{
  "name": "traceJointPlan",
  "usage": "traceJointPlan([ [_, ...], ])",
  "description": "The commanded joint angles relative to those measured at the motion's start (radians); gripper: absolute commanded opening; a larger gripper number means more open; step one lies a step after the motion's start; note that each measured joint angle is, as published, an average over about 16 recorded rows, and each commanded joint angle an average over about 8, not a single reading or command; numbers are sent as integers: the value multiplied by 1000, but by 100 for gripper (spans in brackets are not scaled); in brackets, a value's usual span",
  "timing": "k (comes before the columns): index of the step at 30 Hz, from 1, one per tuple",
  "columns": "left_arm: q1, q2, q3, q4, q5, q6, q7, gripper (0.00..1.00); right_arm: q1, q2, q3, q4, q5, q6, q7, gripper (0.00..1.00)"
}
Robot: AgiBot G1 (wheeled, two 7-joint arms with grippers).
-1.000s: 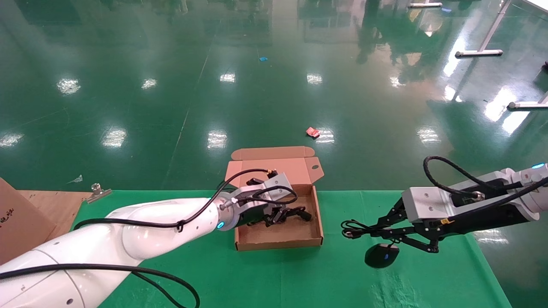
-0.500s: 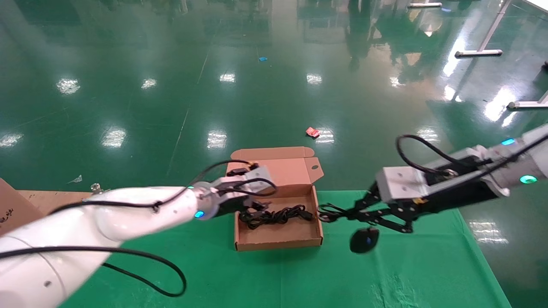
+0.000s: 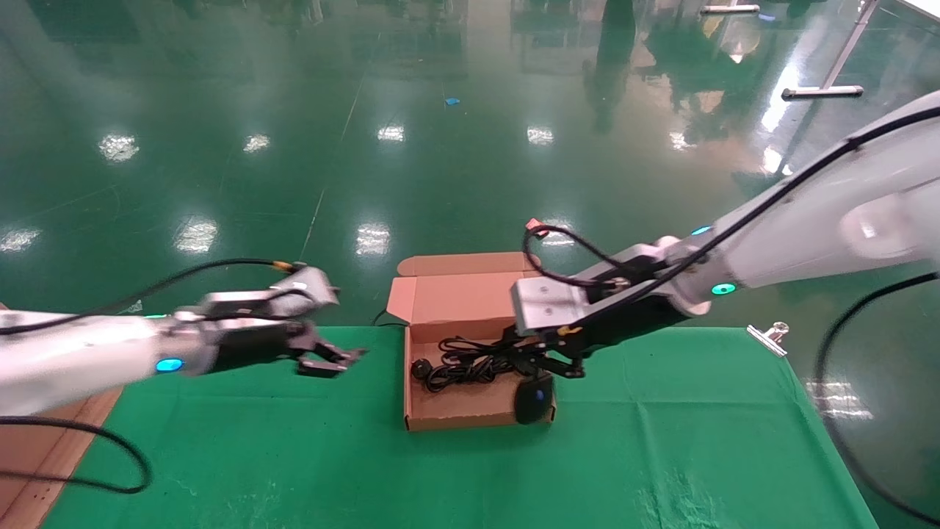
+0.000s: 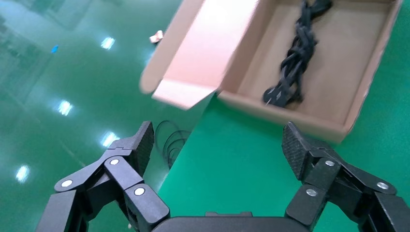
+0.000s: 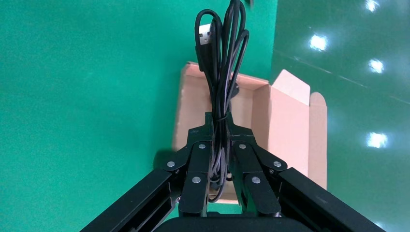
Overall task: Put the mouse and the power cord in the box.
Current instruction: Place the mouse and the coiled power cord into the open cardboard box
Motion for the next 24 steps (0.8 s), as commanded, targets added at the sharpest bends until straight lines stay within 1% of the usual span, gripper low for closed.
traceJointPlan([
  [1,8,-42,-30,3,-40,31,44,100,-21,-17,2,28,1,18,20,0],
  [3,17,-74,-52,17,-69,60,84,100,-60,-21,-6,93,12,63,49,0],
  [7,35,-123,-87,61,-115,105,156,100,-145,-25,-44,232,49,190,108,0],
  [10,49,-144,-107,110,-139,123,198,100,-203,-26,-96,321,81,288,151,0],
  [13,63,-154,-123,169,-162,134,228,100,-249,-26,-165,386,109,363,196,0],
  [18,79,-154,-151,255,-205,167,270,100,-302,-24,-290,440,140,456,263,0],
  [24,73,-135,-168,328,-228,207,322,100,-327,-20,-411,443,158,552,311,0],
])
